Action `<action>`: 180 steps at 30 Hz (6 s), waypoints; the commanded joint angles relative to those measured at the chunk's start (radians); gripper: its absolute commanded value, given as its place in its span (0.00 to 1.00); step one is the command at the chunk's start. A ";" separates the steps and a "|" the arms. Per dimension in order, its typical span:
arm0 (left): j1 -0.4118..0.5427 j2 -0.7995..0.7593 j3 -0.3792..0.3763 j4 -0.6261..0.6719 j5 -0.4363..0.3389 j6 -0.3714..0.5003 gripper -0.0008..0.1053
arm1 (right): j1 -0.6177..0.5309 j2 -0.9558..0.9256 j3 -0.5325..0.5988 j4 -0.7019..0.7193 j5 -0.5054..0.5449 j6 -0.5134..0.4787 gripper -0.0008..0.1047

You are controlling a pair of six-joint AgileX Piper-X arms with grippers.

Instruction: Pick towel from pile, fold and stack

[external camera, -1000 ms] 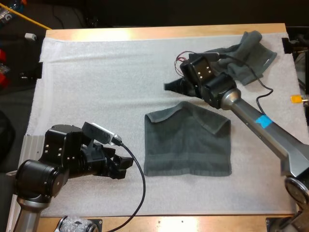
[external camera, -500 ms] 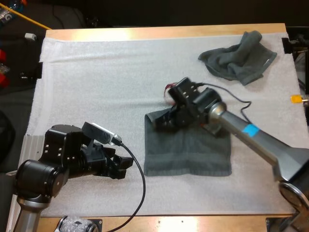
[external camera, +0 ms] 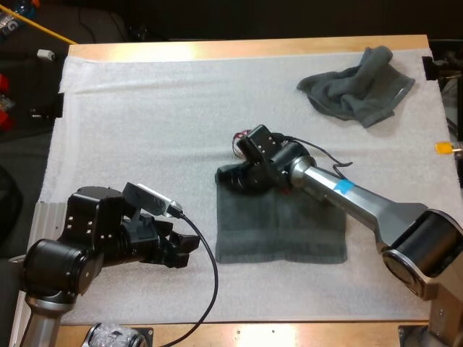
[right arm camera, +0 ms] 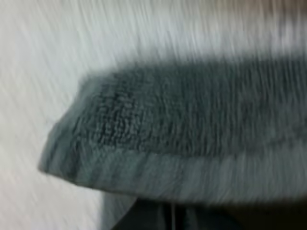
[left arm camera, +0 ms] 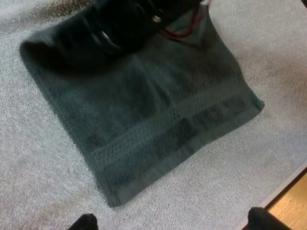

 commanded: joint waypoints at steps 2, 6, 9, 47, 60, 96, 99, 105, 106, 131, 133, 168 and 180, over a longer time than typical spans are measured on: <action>0.001 -0.003 -0.002 0.006 0.007 0.003 0.58 | -0.014 -0.011 -0.021 -0.090 0.069 0.044 0.01; 0.001 -0.003 -0.002 0.006 0.008 0.003 0.58 | -0.016 -0.026 -0.061 -0.131 0.216 0.038 0.01; 0.001 -0.003 -0.002 0.006 0.029 0.003 0.58 | -0.016 -0.051 -0.089 -0.121 0.271 -0.003 0.01; 0.001 -0.003 -0.002 0.006 0.037 0.003 0.58 | -0.201 -0.281 0.176 0.541 0.145 -0.431 0.01; 0.001 -0.003 -0.002 0.006 0.037 -0.002 0.58 | -0.212 -0.141 0.216 0.426 0.152 -0.385 0.01; 0.001 -0.003 -0.002 0.012 0.037 0.004 0.58 | -0.361 -0.312 -0.058 0.401 0.303 -0.261 0.01; 0.001 -0.003 -0.002 0.012 0.037 0.004 0.58 | -0.361 -0.364 -0.058 0.485 0.303 -0.266 0.12; 0.001 -0.003 -0.002 0.012 0.037 0.013 0.58 | -0.361 -0.464 -0.055 0.659 0.303 -0.324 0.52; 0.001 -0.003 -0.002 0.012 0.037 0.016 0.58 | -0.361 -0.481 -0.055 0.688 0.303 -0.329 0.54; 0.001 -0.003 -0.002 0.053 0.053 0.020 0.58 | -0.361 -1.178 0.648 0.662 0.016 -0.128 0.54; 0.001 -0.003 -0.002 0.058 0.053 0.020 0.58 | -0.361 -1.185 0.714 0.611 -0.013 -0.096 0.54; 0.001 -0.003 -0.001 0.066 0.053 0.028 0.58 | -0.361 -0.781 0.959 0.013 -0.161 0.209 0.09; 0.001 0.014 0.108 -0.086 0.053 -0.054 0.58 | -0.361 -0.786 0.959 0.070 -0.163 0.139 0.01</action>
